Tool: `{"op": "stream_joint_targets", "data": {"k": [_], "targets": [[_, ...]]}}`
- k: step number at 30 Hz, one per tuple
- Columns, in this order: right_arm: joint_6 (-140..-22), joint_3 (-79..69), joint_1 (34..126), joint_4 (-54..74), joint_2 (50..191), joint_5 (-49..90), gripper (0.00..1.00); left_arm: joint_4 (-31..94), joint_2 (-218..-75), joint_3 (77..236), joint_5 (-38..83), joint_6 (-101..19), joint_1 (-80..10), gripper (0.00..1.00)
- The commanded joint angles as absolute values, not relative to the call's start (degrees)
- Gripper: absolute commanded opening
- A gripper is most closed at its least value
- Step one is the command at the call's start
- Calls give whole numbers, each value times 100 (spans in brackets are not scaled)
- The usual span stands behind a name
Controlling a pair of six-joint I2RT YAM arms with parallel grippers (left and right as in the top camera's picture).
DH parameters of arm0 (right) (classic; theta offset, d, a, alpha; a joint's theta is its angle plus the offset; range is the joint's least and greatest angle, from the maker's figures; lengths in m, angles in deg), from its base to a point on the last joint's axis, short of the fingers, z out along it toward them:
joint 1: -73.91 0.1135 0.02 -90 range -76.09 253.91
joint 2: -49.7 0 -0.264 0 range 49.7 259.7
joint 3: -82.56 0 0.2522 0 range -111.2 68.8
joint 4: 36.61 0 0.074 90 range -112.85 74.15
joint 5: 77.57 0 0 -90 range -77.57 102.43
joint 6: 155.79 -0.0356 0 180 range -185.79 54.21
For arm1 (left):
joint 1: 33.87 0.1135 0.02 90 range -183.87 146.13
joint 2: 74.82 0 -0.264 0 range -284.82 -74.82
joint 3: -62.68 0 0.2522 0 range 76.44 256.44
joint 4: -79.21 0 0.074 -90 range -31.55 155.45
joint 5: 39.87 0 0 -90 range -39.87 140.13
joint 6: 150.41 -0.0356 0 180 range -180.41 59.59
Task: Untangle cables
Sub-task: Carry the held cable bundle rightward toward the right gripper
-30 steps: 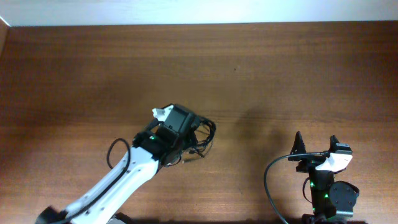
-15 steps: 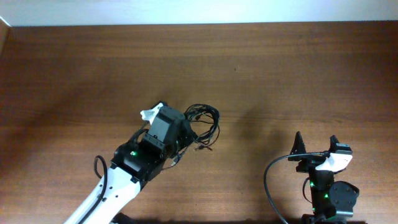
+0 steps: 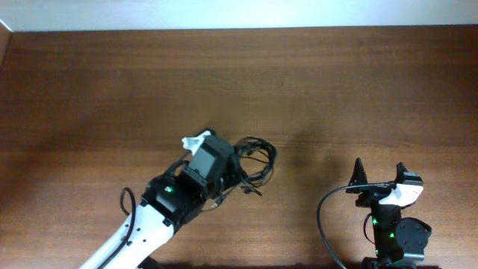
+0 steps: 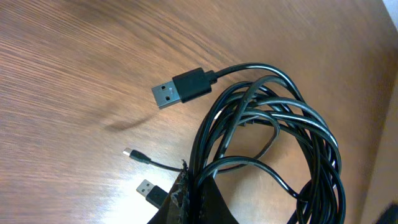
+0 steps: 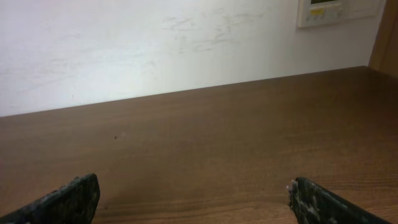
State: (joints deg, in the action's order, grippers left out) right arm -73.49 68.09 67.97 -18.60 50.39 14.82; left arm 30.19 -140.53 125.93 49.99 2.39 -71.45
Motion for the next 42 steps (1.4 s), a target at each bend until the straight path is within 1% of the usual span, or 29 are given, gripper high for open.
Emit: {"op": "stream_joint_targets", "data": {"k": [1,8,13,17,27,29,32,34,36,38,40,42], "targets": [[-7354,6848,6828,-1854,5006,1471,98,3248,-13963,12727,5104,158,-7702,0],[-7354,6848,6828,-1854,5006,1471,98,4684,-14062,12727,5139,158,-8218,0],[-7352,6848,6828,-1854,5006,1471,99,4892,-14545,12727,5134,156,-8225,0],[-7354,6848,6828,-1854,5006,1471,98,4960,-14628,12727,5139,-12,-8225,0],[-7352,6848,6828,-1854,5006,1471,99,4887,-14628,12729,5136,126,-8225,0],[-7354,6848,6828,-1854,5006,1471,99,4605,-14628,12729,5136,469,-8225,0],[-7354,6848,6828,-1854,5006,1471,98,4383,-14628,12729,5139,495,-8225,0],[-7354,6848,6828,-1854,5006,1471,98,3934,-14628,12729,5139,950,-8225,0],[-7354,6848,6828,-1854,5006,1471,98,3524,-14628,12727,5163,1096,-8225,0],[-7354,6848,6828,-1854,5006,1471,98,3423,-14628,12727,5453,932,-8225,0],[-7352,6848,6828,-1854,5006,1471,99,3425,-14628,12727,5943,165,-8225,0],[-7354,6848,6828,-1854,5006,1471,98,3432,-14628,12727,6072,-12,-8220,0]]}}
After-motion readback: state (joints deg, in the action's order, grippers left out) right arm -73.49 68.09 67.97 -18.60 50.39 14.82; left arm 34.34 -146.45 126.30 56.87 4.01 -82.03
